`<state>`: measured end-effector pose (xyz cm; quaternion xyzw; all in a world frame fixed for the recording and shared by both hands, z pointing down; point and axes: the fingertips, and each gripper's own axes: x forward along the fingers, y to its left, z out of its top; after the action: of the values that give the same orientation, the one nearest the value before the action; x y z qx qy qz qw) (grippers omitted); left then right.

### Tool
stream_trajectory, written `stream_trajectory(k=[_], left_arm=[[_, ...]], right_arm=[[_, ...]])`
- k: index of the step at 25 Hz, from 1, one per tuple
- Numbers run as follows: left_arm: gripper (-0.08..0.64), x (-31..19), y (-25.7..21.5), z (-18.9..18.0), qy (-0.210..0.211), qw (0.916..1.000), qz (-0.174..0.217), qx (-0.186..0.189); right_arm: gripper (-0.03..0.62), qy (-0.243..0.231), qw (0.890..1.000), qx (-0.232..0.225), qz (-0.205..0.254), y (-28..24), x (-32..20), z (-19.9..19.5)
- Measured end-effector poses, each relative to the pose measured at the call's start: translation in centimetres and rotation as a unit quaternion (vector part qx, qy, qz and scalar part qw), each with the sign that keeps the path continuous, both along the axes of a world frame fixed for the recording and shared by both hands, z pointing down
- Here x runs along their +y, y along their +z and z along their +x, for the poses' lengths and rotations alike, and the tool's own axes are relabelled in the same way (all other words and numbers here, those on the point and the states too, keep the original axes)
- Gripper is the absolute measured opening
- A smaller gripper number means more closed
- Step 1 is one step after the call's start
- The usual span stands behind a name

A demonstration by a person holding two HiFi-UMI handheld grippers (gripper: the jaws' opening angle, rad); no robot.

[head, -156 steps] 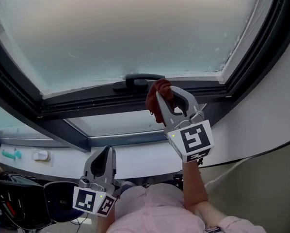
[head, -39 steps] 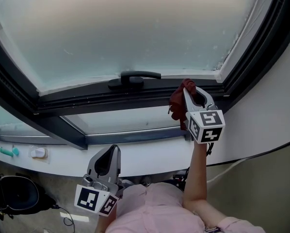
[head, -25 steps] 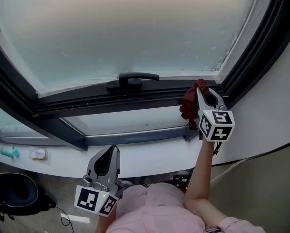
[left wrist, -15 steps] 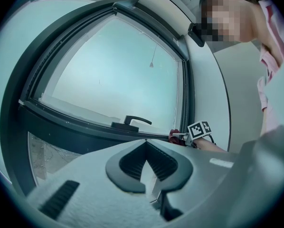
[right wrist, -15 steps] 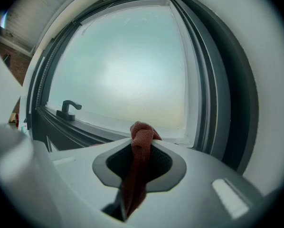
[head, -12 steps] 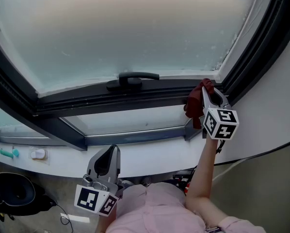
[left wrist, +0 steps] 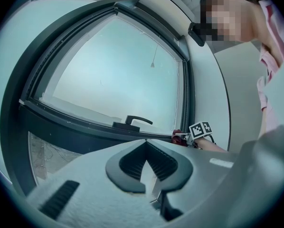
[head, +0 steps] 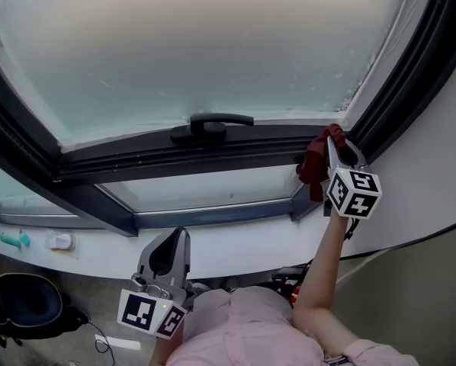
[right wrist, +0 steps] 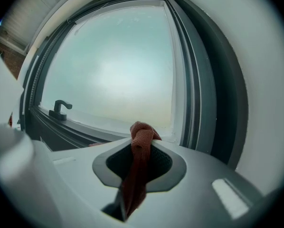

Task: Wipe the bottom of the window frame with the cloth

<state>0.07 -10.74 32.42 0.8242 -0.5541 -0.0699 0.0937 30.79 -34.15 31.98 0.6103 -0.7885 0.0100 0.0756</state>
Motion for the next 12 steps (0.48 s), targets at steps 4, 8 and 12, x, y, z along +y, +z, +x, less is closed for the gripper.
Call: stream_trajectory(k=[4,8,12], left_arm=[[0.0,-0.1,-0.1,-0.2,0.0,1.0,0.001,0.0],[0.0,-0.1,-0.1,-0.1,0.0,1.0,0.001,0.002],[0.0,-0.1,0.1,-0.2,-0.002,1.0,0.0,0.003]], right_arm=[[0.063,0.011,1.0,-0.001,0.001,0.0,-0.2,0.8],[0.063,0.019,1.0,0.0,0.002,0.0,-0.3,1.5],[0.063,0.025,1.0,0.001,0.004,0.0,-0.4,2.2]])
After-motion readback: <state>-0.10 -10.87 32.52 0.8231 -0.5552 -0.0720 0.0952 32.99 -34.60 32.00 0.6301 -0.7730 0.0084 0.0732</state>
